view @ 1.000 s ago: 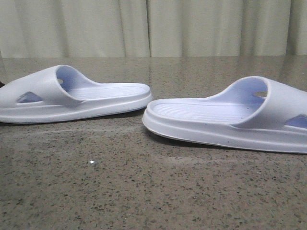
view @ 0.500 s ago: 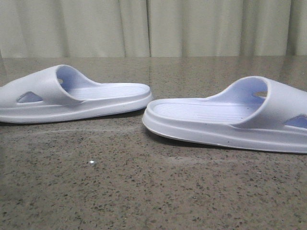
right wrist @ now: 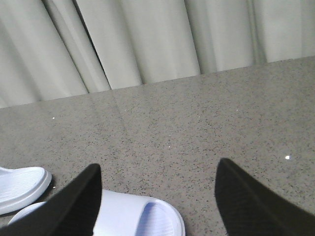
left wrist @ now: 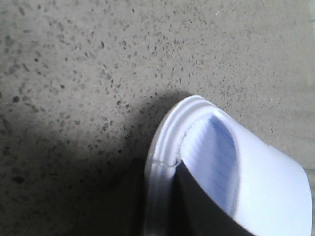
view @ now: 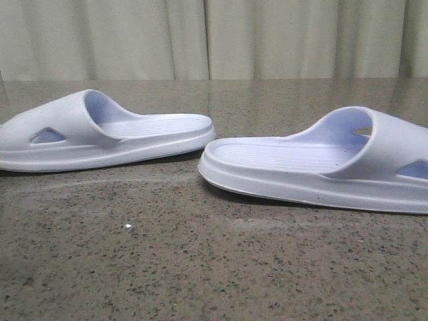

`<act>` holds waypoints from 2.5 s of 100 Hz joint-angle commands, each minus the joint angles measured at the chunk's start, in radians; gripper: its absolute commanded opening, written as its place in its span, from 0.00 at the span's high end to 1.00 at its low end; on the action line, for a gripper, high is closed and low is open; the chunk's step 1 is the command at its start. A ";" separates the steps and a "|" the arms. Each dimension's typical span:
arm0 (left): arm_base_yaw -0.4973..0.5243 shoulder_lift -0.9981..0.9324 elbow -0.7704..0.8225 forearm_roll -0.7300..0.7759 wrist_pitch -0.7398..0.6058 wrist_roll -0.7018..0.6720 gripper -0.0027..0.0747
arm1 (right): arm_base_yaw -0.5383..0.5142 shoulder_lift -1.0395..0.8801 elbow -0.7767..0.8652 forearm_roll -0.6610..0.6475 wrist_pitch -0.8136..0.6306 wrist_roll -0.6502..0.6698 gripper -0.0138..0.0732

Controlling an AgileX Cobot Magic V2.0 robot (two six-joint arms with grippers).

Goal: Insert blue slippers together front up

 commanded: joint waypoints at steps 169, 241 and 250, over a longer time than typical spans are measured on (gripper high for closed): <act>-0.006 -0.421 0.000 -0.359 0.245 0.259 0.94 | 0.002 0.504 -0.020 0.135 -0.040 0.197 0.35; -0.006 -0.421 0.000 -0.359 0.263 0.259 0.94 | 0.002 0.723 -0.020 0.214 -0.043 0.197 0.35; -0.006 -0.421 0.000 -0.359 0.263 0.259 0.94 | 0.002 0.741 -0.020 0.238 -0.043 0.197 0.35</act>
